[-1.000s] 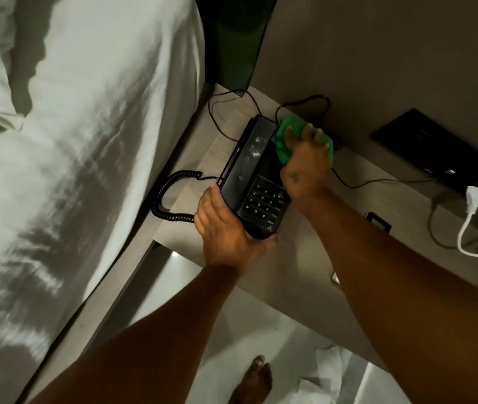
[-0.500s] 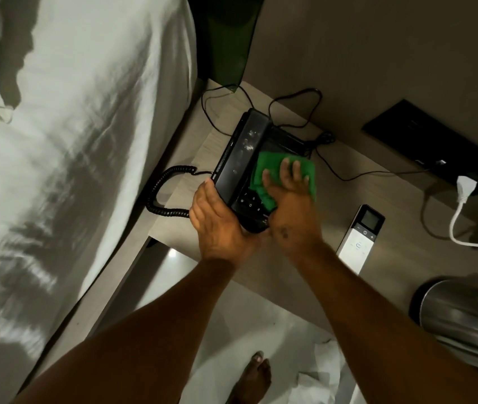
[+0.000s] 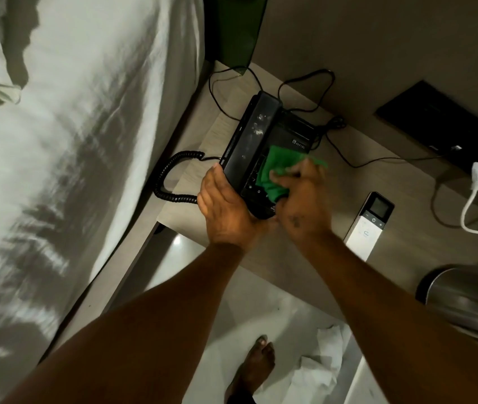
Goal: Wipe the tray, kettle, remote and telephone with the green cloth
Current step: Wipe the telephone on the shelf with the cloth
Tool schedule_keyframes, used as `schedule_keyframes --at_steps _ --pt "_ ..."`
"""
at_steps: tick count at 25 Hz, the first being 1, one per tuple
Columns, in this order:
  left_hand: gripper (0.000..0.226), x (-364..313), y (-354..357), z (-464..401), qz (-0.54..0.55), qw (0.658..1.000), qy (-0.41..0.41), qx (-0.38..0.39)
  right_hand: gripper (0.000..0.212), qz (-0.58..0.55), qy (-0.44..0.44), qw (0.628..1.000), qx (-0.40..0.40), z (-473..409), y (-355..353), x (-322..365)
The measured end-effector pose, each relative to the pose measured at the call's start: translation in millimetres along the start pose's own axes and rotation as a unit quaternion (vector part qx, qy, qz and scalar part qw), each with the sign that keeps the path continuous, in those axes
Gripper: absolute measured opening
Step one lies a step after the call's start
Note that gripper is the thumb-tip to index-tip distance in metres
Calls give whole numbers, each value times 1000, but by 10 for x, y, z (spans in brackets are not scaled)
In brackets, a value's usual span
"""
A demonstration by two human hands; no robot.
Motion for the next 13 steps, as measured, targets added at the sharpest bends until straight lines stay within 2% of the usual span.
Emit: schedule_keyframes --at_steps 3,6,8,10,13 --pt "135 33 41 8 4 1000 2 15 34 -11 -51 999 15 291 83 74" --pt "139 49 39 -4 3 1000 -4 4 23 -43 -2 999 -2 189 50 -13" --pt "144 25 23 19 6 1000 -4 0 34 -28 -6 999 20 -27 -10 -77" --pt "147 -15 -14 12 -4 1000 -3 -6 41 -16 -2 1000 7 -417 -171 -136" --pt "148 3 -16 15 -15 1000 -9 -9 49 60 25 998 14 -786 -197 -108"
Point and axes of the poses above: each hand's wrist, its own z-axis away from the middle knuckle, its own y-axis out of the palm, x = y × z, the point moved 7 cm from there along -z, towards the middle knuckle, and after that the axes turned 2 degrees about z, right-handed, at the moved point
